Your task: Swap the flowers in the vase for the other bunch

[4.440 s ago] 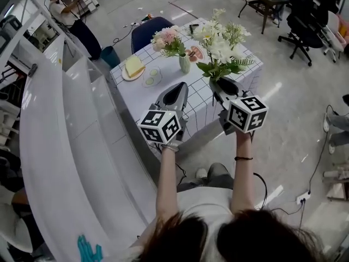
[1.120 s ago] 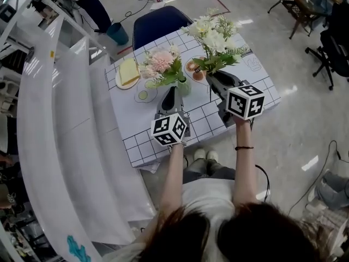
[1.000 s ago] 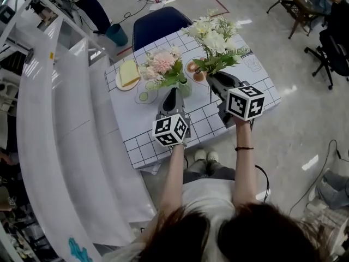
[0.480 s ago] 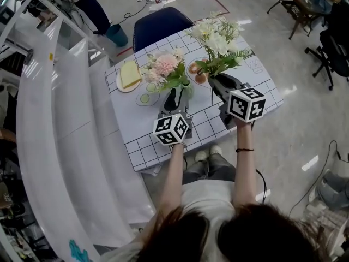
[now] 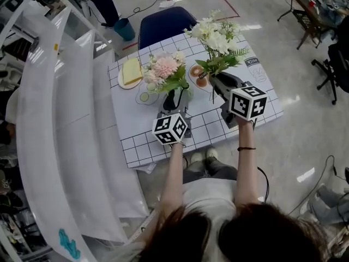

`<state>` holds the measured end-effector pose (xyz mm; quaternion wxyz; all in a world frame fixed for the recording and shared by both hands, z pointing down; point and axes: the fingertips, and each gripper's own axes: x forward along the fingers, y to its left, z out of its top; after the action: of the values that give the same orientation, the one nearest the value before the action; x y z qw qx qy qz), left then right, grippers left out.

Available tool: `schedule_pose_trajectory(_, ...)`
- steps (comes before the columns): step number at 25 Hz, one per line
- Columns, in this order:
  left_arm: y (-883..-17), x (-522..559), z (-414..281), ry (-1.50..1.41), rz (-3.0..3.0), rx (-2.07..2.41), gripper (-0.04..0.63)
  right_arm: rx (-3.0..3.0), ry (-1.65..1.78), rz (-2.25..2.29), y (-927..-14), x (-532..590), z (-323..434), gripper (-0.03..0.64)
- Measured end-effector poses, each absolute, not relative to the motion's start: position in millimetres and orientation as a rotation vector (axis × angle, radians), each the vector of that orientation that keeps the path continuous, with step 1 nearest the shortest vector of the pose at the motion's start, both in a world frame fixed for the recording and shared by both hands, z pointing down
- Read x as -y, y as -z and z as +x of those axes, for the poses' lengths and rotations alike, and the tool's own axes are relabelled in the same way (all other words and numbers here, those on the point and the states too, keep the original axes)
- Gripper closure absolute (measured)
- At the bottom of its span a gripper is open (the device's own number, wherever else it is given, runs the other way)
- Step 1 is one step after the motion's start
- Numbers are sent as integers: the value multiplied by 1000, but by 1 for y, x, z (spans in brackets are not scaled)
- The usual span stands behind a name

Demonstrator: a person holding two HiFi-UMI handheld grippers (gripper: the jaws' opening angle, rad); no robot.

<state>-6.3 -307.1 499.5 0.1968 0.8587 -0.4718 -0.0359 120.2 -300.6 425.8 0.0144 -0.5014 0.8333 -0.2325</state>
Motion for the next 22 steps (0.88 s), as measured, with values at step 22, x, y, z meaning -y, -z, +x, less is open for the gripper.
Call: schedule_pose_trajectory(22, -499, 330, 16, 40, 2488, 1361, 390, -2653, 736, -1467, -430, 330, 133, 566)
